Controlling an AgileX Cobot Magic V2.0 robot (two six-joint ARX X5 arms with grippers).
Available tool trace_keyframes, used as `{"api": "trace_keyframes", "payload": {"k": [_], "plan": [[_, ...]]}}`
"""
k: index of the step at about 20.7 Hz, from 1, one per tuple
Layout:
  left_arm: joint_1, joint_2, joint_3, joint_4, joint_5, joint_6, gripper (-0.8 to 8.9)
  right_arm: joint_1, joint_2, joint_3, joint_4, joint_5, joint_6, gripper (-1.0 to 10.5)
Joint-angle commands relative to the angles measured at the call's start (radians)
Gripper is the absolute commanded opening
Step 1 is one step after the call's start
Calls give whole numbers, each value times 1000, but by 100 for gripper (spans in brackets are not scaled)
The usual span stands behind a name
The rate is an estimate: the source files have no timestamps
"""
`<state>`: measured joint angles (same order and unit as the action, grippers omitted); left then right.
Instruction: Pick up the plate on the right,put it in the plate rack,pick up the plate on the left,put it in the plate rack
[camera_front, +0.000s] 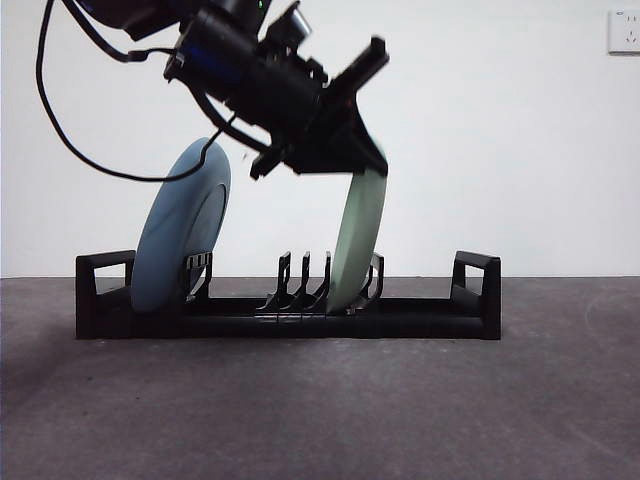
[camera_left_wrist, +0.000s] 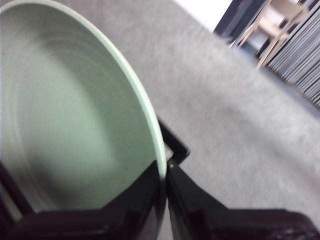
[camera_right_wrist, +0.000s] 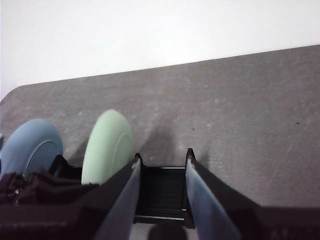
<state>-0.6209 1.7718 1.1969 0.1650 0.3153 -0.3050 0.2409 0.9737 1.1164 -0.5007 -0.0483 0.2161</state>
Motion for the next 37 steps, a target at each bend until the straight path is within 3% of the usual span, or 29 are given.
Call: {"api": "trace_keyframes", "payload": {"k": [1,4,7,9,17,21,27,30,31,33,35,37], "plan": [[-3,7,3,-13,-29,50,-7,0,1,2,5,4,-8,158],[-4,7,3,-19,-24,50,14,-1,1,1,5,4,-8,158],[-7,2,3,-31,-21,50,252,0,1,2,0,3,-8,158],[-8,-8,4,-45,-17,47,317,0,2,1,-7,2,-8,158],[-31,-141,4,-156,-27,98,316,1,3,1,-47,-8,-47,159],[-40,-261,4,-237,-48,186,316,2,8,1,-80,-91,-94,159],[-46,-474,4,-424,-219,329,315,2,17,1,-130,-190,-172,158],[-46,-594,4,-533,-346,370,301,2,19,1,-164,-188,-199,154],[-46,-647,4,-580,-405,388,231,2,19,1,-177,-188,-211,134],[-44,-736,4,-681,-504,435,-20,2,19,1,-190,-188,-215,-21],[-34,-801,4,-784,-579,443,-8,2,19,1,-190,-186,-215,-15],[-20,-849,0,-864,-589,441,-8,3,16,0,-189,-183,-215,-15]]}}
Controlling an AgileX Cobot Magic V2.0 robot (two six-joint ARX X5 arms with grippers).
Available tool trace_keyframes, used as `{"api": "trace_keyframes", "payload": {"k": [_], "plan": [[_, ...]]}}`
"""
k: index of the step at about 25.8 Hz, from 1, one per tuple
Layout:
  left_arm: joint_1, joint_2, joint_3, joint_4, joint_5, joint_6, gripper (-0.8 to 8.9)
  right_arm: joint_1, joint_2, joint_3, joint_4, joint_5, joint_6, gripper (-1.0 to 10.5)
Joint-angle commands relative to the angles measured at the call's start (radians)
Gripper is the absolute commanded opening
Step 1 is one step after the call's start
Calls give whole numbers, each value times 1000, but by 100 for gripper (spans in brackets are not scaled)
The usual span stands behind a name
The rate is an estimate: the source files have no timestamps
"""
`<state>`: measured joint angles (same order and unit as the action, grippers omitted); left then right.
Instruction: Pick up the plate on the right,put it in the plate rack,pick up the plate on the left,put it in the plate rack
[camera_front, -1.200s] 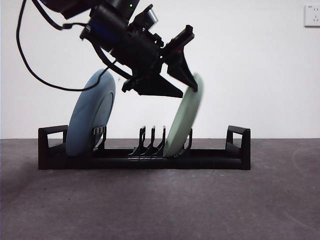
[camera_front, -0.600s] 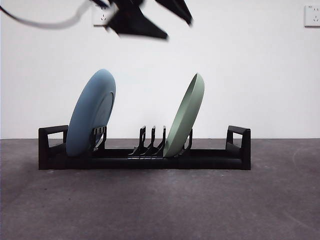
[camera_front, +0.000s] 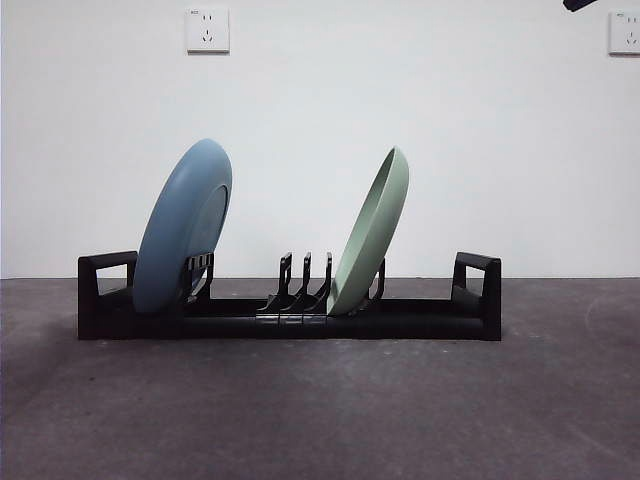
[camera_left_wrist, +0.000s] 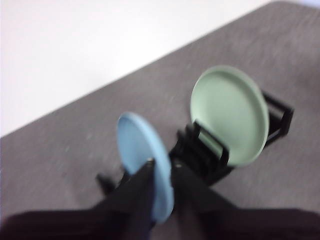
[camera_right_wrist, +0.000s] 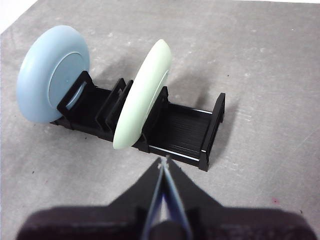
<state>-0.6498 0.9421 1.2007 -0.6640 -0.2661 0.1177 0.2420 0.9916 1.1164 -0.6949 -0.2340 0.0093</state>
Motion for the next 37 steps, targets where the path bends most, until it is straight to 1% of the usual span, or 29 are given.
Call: {"api": "trace_keyframes", "payload": {"k": [1,3,5,7,9,12,14,16,19,21,22,37], "plan": [[13,-42,-4,-68,-10,18,-8,2,-10,-4,11,5,-8,-15],[15,-99,-32,-91,-33,13,-8,3,-44,-28,41,7,-7,-15],[15,-179,-107,-67,-51,-7,-8,3,-98,-77,98,22,-4,-15],[15,-274,-210,-33,-63,-27,-8,3,-166,-139,136,89,0,-15],[15,-373,-318,-4,-98,-61,-8,3,-248,-207,166,107,1,-15],[14,-517,-459,20,-99,-133,-8,3,-389,-313,208,113,9,-15],[14,-594,-523,35,-99,-148,-8,3,-502,-384,219,137,8,-14],[14,-612,-529,47,-93,-148,-8,3,-543,-408,211,138,8,-12],[14,-612,-528,72,-92,-151,-5,3,-554,-410,195,140,10,-5],[14,-611,-528,67,-92,-161,-4,3,-553,-410,191,139,47,4],[14,-611,-528,64,-94,-162,-4,3,-553,-410,192,136,54,4],[14,-611,-528,48,-98,-162,-4,3,-545,-410,188,137,53,4]]}}
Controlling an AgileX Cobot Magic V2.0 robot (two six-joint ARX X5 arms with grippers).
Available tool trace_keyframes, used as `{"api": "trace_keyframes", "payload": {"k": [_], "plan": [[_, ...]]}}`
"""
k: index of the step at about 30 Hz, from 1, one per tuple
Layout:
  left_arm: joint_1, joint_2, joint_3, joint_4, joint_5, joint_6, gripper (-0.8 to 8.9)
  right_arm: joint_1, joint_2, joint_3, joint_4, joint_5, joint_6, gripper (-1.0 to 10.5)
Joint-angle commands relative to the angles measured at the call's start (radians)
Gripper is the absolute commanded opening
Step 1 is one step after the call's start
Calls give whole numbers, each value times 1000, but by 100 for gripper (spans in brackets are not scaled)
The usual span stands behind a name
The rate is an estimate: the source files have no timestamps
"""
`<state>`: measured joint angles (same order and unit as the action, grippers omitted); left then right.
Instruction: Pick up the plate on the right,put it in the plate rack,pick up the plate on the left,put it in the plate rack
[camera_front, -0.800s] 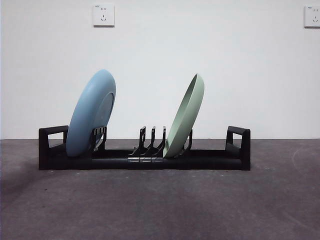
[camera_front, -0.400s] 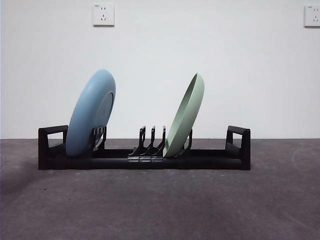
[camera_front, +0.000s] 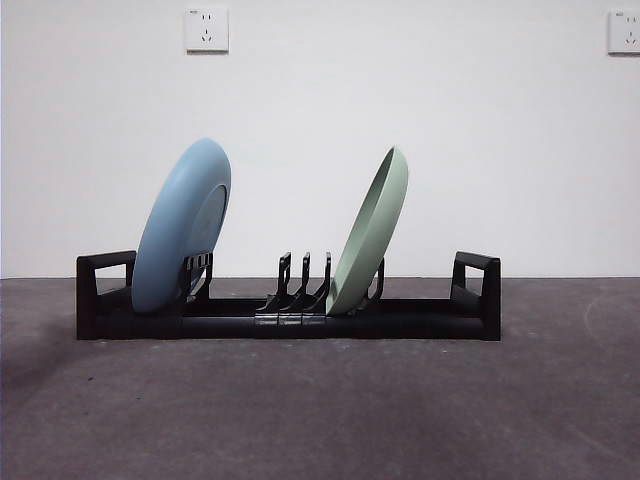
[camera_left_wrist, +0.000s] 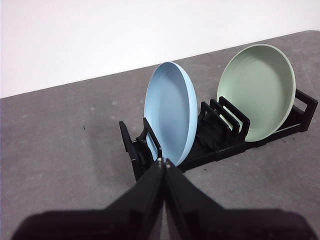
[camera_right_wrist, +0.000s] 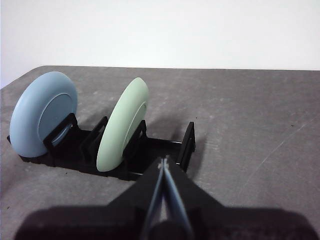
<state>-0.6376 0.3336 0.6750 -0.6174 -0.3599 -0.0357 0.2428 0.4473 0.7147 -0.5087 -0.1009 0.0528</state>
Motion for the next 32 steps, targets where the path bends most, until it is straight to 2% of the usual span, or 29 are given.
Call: {"api": "trace_keyframes", "payload": {"k": [1,2,6,9,15,20,23,32], "plan": [[2,-3,-3,0,-6,24,-4,2,0,-8,2,3,9,4],[3,-3,-3,1,-9,72,-4,2,0,-8,2,3,9,4],[13,-8,-15,26,-5,82,-4,2,0,-8,2,3,9,4],[77,-19,-56,56,19,92,-4,2,0,-8,2,3,9,4],[274,-103,-277,286,154,91,-4,2,0,-8,2,3,9,4],[425,-212,-467,443,312,85,-4,2,0,-8,2,4,9,4],[491,-261,-539,467,346,82,-3,2,0,-8,2,3,9,4],[601,-321,-618,444,342,76,-4,2,0,-9,2,3,9,4]]}}
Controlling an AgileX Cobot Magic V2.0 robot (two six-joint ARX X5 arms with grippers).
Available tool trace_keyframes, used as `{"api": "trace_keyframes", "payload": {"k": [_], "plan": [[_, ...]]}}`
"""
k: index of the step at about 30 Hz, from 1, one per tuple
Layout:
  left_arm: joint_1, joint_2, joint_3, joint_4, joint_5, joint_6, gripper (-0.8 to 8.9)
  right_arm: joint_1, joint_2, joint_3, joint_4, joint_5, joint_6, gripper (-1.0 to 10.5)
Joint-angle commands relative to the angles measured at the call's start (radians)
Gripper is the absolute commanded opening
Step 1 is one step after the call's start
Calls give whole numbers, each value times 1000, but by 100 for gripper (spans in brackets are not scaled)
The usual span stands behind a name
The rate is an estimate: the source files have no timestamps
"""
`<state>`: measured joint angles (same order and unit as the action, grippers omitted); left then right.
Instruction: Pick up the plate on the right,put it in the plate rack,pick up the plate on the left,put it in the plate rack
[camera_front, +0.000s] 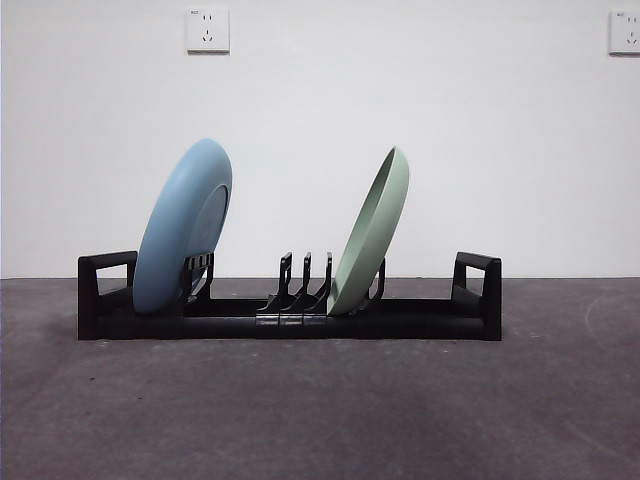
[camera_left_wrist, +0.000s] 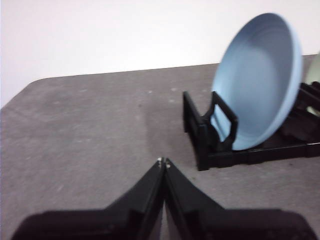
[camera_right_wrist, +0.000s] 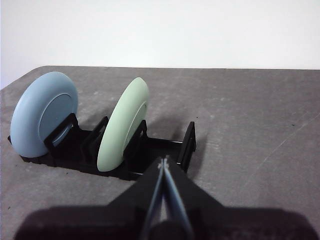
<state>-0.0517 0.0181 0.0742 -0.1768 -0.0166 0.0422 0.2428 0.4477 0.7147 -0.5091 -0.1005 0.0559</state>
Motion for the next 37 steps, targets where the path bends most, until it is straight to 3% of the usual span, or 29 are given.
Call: {"api": "trace_keyframes", "payload": {"k": [1,37], "plan": [[21,-8,-24,4,-2,-2,-4,2,-1,-8,2,3,6,4],[48,-16,-71,-11,-2,-15,-3,2,-1,-8,1,3,6,4]]}}
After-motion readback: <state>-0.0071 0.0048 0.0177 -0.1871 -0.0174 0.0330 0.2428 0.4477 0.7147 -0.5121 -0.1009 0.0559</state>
